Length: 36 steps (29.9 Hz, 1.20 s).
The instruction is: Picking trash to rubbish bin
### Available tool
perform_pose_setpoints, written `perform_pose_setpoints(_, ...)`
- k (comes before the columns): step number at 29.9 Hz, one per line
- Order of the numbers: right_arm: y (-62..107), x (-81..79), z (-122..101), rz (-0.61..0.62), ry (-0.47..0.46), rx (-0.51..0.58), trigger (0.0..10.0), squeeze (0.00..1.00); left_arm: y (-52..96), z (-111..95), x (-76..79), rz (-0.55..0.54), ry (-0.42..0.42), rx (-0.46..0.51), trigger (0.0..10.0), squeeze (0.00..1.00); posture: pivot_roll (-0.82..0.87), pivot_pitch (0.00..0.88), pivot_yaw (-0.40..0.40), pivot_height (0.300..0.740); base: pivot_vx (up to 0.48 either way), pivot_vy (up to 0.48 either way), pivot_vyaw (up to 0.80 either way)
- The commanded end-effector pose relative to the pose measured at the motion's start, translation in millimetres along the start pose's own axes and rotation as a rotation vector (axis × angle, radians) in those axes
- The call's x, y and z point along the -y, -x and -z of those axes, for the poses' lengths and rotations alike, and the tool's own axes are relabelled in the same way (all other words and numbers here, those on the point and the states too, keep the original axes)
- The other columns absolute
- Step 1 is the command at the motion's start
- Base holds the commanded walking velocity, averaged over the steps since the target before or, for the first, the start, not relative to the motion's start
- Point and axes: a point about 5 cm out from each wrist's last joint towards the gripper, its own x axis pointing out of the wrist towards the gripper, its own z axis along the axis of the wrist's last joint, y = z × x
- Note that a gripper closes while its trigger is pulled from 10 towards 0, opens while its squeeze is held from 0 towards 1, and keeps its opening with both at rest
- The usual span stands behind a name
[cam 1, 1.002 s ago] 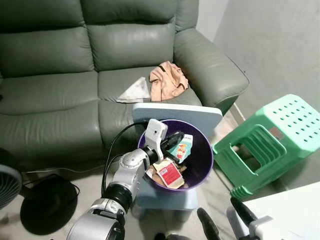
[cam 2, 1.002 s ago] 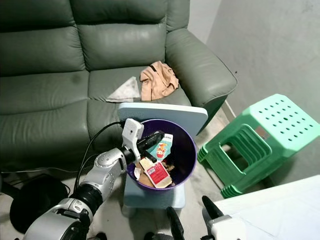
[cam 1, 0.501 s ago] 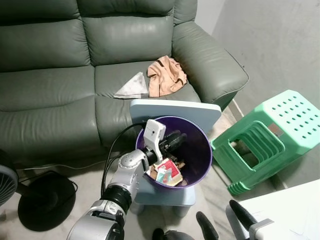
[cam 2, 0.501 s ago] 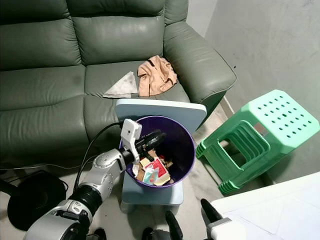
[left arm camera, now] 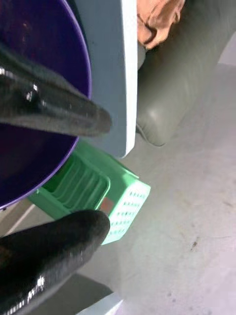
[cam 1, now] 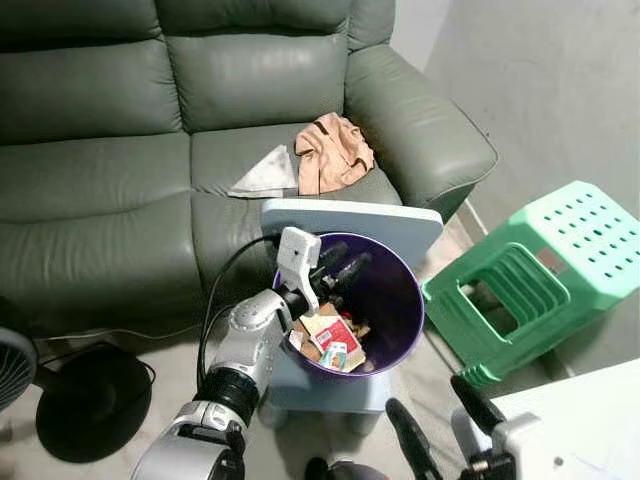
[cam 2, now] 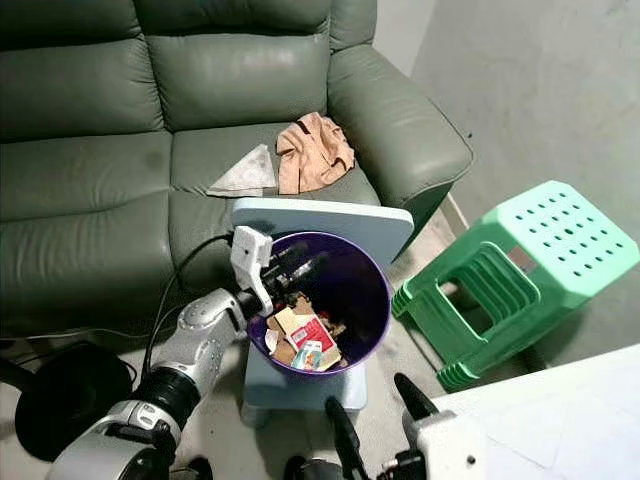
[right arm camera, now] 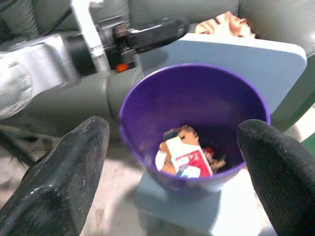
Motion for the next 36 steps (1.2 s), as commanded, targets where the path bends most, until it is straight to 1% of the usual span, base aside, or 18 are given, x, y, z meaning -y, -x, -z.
perform_pose_setpoints(1,0.8,5.0,4.6,0.017,-0.006,-0.023,10.0,0.0,0.0,1.0,3.9,-0.005,0.015,0.005,10.0,1.0,-0.24,0.149,-0.104,0.74,0.0,0.0,0.0)
perform_pose_setpoints(2,-6.2,8.3,4.8,0.02,0.001,-0.009,10.0,0.0,1.3,-1.3,4.9,-0.019,0.018,0.023,10.0,1.0,-0.22,0.124,-0.101,0.74,0.0,0.0,0.0)
perform_pose_setpoints(3,-6.2,8.3,4.8,0.02,0.001,-0.009,10.0,0.0,1.3,-1.3,4.9,-0.019,0.018,0.023,10.0,1.0,-0.22,0.124,-0.101,0.74,0.0,0.0,0.0)
perform_pose_setpoints(4,-15.3,13.6,3.9,0.03,0.002,0.013,10.0,0.0,3.5,-5.1,6.4,-0.038,0.017,0.046,10.0,1.0,-0.2,0.103,-0.1,0.74,0.0,0.0,0.0)
perform_pose_setpoints(5,-31.1,22.9,1.9,0.051,0.004,0.047,10.0,0.0,8.0,-11.7,7.7,-0.073,0.021,0.082,10.0,1.0,-0.17,0.079,-0.098,0.74,0.0,0.0,0.0)
perform_pose_setpoints(7,-47.4,31.9,1.1,0.071,0.004,0.068,10.0,0.0,11.0,-16.8,4.6,-0.116,0.017,0.105,10.0,1.0,-0.14,0.046,-0.099,0.74,0.0,0.0,0.0)
perform_pose_setpoints(8,-51.6,34.4,0.9,0.078,0.008,0.071,10.0,0.0,12.1,-18.6,3.9,-0.129,0.016,0.113,10.0,1.0,-0.12,0.034,-0.101,0.74,0.0,0.0,0.0)
perform_pose_setpoints(9,-62.0,41.1,-1.6,0.091,0.013,0.096,10.0,0.0,15.9,-24.5,1.4,-0.175,-0.009,0.128,10.0,1.0,-0.1,0.013,-0.102,0.74,0.0,0.0,0.0)
perform_pose_setpoints(10,-62.0,41.1,-1.6,0.091,0.013,0.096,10.0,0.0,15.9,-24.5,1.4,-0.175,-0.009,0.128,10.0,1.0,-0.1,0.013,-0.102,0.74,0.0,0.0,0.0)
perform_pose_setpoints(11,-73.4,48.1,-3.4,0.112,0.019,0.115,10.0,0.0,19.6,-29.9,-3.0,-0.225,-0.036,0.14,10.0,0.0,-0.08,0.0,-0.105,0.74,0.0,0.0,0.0)
perform_pose_setpoints(14,-88.3,55.9,-5.9,0.138,0.022,0.134,10.0,0.0,25.0,-39.3,-10.7,-0.305,-0.056,0.168,10.0,0.0,-0.05,0.0,-0.107,0.74,0.0,0.0,0.0)
perform_pose_setpoints(17,-102.9,64.3,-9.3,0.155,0.045,0.16,10.0,0.0,33.7,-47.9,-17.1,-0.403,-0.109,0.17,10.0,0.0,-0.02,0.0,-0.115,0.74,0.0,0.0,0.0)
perform_pose_setpoints(18,-102.9,64.3,-9.3,0.155,0.045,0.16,10.0,0.0,33.7,-47.9,-17.1,-0.403,-0.109,0.17,10.0,0.0,-0.02,0.0,-0.115,0.74,0.0,0.0,0.0)
perform_pose_setpoints(20,-112.0,70.2,-9.7,0.175,0.067,0.159,10.0,0.0,40.2,-50.5,-24.2,-0.492,-0.128,0.164,10.0,0.0,0.0,0.0,-0.119,0.74,0.0,0.0,0.0)
perform_pose_setpoints(24,-122.4,79.3,-5.7,0.202,0.094,0.157,10.0,0.0,50.0,-46.8,-28.0,-0.579,-0.152,0.146,10.0,0.0,0.01,0.0,-0.123,0.74,0.0,0.0,0.0)
perform_pose_setpoints(31,-134.1,88.1,2.2,0.249,0.108,0.138,10.0,0.0,59.8,-34.5,-32.3,-0.655,-0.127,0.12,10.0,0.0,0.03,0.0,-0.124,0.74,0.0,0.0,0.0)
perform_pose_setpoints(32,-137.6,91.7,4.4,0.27,0.099,0.128,10.0,0.0,62.1,-31.2,-36.8,-0.681,-0.12,0.105,10.0,0.0,0.03,0.0,-0.126,0.74,0.0,0.0,0.0)
perform_pose_setpoints(36,-144.0,95.2,3.1,0.286,0.108,0.138,10.0,0.0,63.1,-36.9,-46.2,-0.716,-0.108,0.115,10.0,0.0,0.04,0.0,-0.131,0.74,0.0,0.0,0.0)
